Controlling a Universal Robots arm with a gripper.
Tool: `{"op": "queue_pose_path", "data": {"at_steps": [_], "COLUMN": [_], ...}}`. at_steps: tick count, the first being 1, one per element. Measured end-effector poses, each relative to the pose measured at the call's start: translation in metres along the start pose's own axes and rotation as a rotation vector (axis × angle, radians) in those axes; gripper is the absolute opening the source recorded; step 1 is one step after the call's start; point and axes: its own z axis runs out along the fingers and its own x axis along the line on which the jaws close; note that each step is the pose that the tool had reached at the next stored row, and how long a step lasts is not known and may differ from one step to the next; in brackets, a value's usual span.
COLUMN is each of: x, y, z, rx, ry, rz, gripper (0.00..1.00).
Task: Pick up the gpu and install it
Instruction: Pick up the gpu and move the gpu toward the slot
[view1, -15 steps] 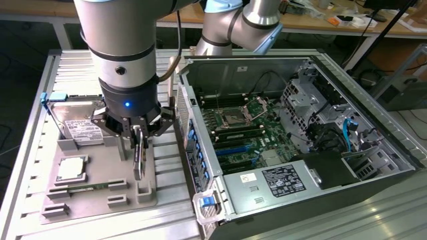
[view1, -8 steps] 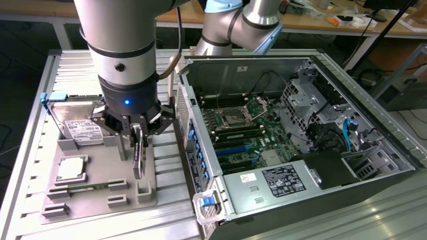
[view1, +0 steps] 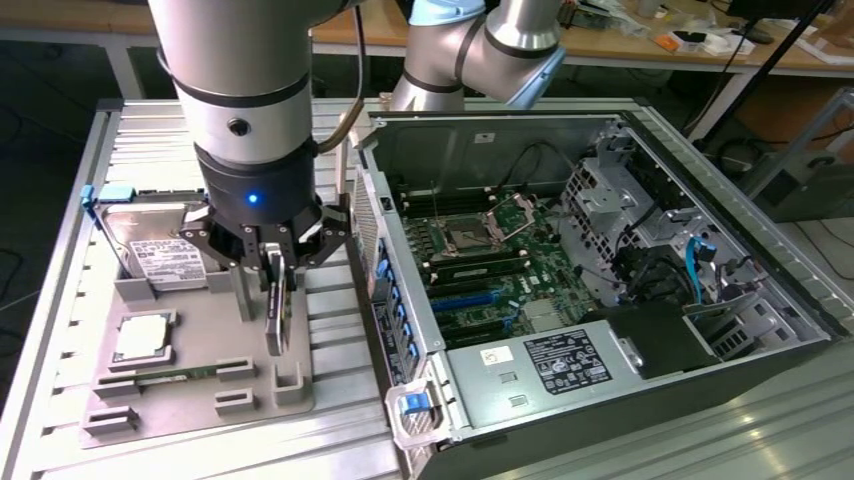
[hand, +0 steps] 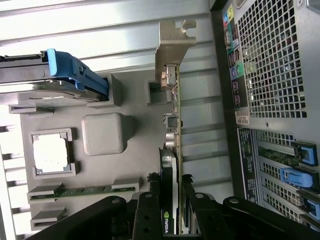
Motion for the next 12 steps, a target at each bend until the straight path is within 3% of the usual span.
{"op": "queue_pose_path", "data": {"at_steps": [12], "x": [-0.0002], "y": [0.0003], "z": [-0.0076], "rx": [0.0001], "ry": [0.0003], "rz": [0.0], "gripper": [0.27]}}
